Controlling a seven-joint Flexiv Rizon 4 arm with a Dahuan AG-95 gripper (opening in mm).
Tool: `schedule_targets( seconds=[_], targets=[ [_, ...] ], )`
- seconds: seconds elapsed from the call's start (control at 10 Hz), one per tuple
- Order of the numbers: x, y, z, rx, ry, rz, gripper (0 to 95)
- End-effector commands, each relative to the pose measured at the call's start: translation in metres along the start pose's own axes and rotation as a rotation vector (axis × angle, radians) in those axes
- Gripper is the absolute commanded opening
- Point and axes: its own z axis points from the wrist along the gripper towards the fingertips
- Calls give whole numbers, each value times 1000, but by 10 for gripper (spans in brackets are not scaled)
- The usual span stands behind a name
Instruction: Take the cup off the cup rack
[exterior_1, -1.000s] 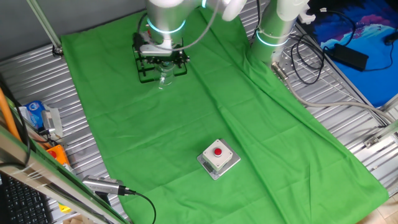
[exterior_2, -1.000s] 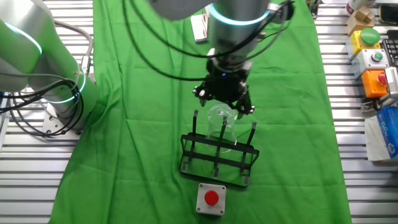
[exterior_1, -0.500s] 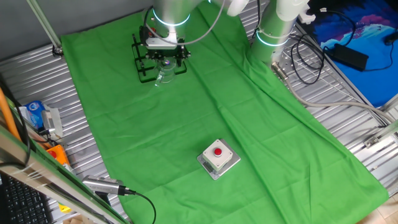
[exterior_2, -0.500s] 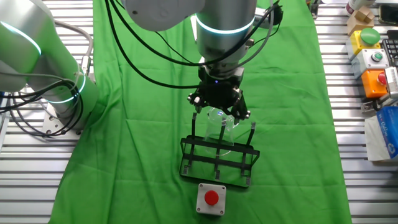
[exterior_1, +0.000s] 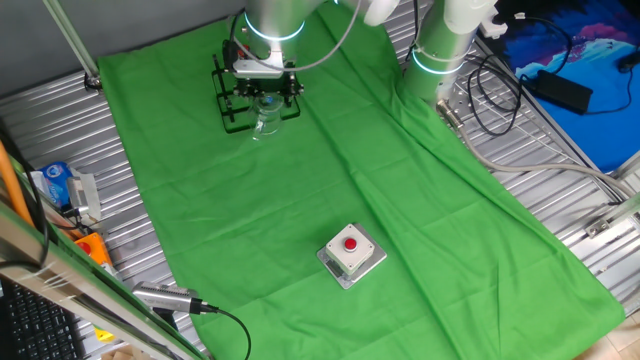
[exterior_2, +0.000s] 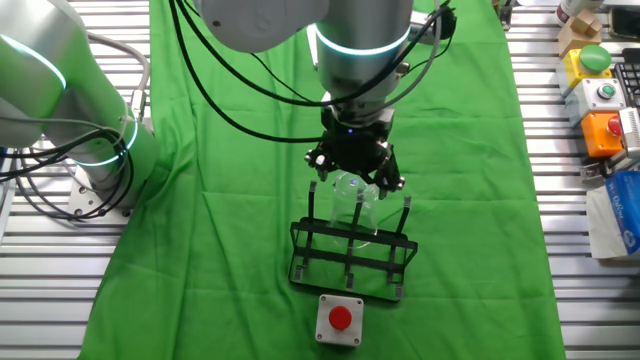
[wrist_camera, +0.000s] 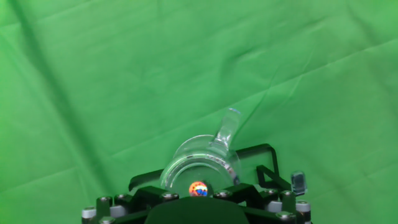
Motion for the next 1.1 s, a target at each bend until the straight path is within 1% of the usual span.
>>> schedule_targets(
  seconds=[0.1, 0.2, 0.3, 0.4, 0.5, 0.8, 0.9, 1.0, 1.1],
  targets=[
    [-3, 0, 1, 1, 0, 2, 760],
    [-4, 0, 2, 3, 0, 1, 950],
    [-4, 1, 2, 4, -1, 1, 950],
    [-4, 1, 4, 13, -2, -3, 950],
    [-4, 1, 6, 19, -3, -2, 760],
    [-4, 1, 7, 22, -3, 5, 760],
    [-4, 1, 7, 20, -10, 6, 760],
    [-4, 1, 7, 19, -14, 13, 570],
    [-3, 1, 7, 14, -20, 38, 0]
  ],
)
